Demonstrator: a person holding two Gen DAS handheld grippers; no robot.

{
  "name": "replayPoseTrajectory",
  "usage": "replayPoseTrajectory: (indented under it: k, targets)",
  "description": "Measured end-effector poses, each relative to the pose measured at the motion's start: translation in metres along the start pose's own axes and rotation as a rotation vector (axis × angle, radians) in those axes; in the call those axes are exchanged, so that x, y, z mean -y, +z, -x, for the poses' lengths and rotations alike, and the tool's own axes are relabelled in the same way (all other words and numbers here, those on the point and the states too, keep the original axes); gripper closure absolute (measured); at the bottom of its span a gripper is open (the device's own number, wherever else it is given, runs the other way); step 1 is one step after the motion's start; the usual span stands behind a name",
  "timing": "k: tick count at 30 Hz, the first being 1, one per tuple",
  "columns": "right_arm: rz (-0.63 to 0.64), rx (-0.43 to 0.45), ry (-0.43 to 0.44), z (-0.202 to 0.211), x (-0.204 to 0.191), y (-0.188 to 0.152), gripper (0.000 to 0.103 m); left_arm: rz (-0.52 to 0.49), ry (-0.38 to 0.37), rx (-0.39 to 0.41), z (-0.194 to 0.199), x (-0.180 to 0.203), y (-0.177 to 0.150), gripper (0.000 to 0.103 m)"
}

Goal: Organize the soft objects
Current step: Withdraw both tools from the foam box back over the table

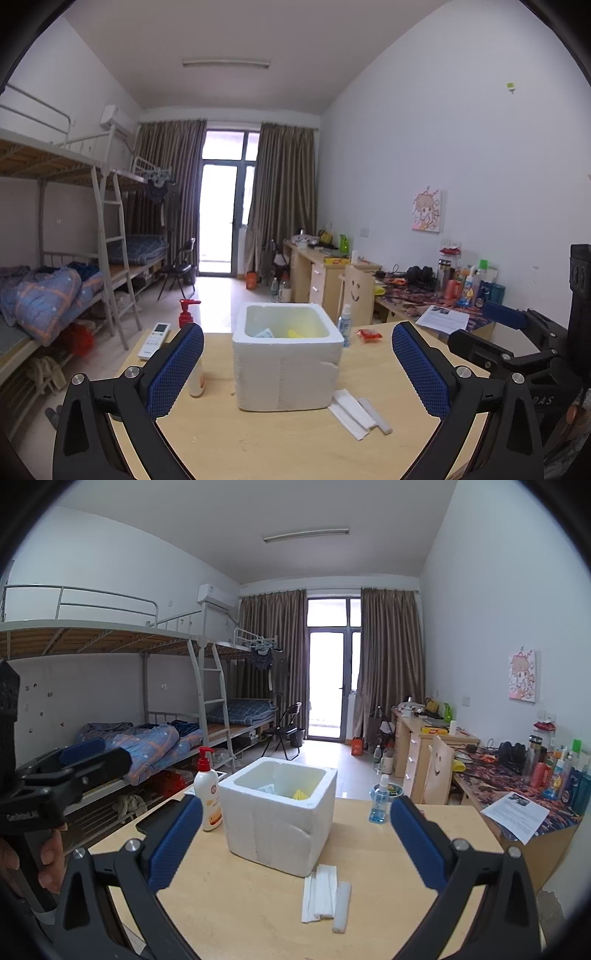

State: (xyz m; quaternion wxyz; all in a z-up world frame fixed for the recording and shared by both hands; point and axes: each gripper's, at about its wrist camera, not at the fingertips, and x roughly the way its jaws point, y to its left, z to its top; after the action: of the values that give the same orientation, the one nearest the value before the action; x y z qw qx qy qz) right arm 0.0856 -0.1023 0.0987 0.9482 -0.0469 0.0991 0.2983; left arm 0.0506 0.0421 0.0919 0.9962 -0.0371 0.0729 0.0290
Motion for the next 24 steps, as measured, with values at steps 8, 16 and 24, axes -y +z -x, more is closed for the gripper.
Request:
replayPoseTrajectory:
  k: [8, 16, 24]
  targets:
    - [-0.031, 0.023, -0.024, 0.017, 0.006, -0.018, 0.000, -0.005, -0.032, 0.001, 0.007, 0.007, -0.020, 0.001]
    - [-0.062, 0.012, -0.041, 0.028, 0.009, -0.044, 0.000, -0.051, -0.009, 0.040, 0.016, 0.016, -0.045, 0.001]
    - [-0.048, 0.018, -0.066, 0.038, 0.002, -0.066, 0.000, -0.042, -0.033, -0.008, 0.009, 0.017, -0.065, 0.001]
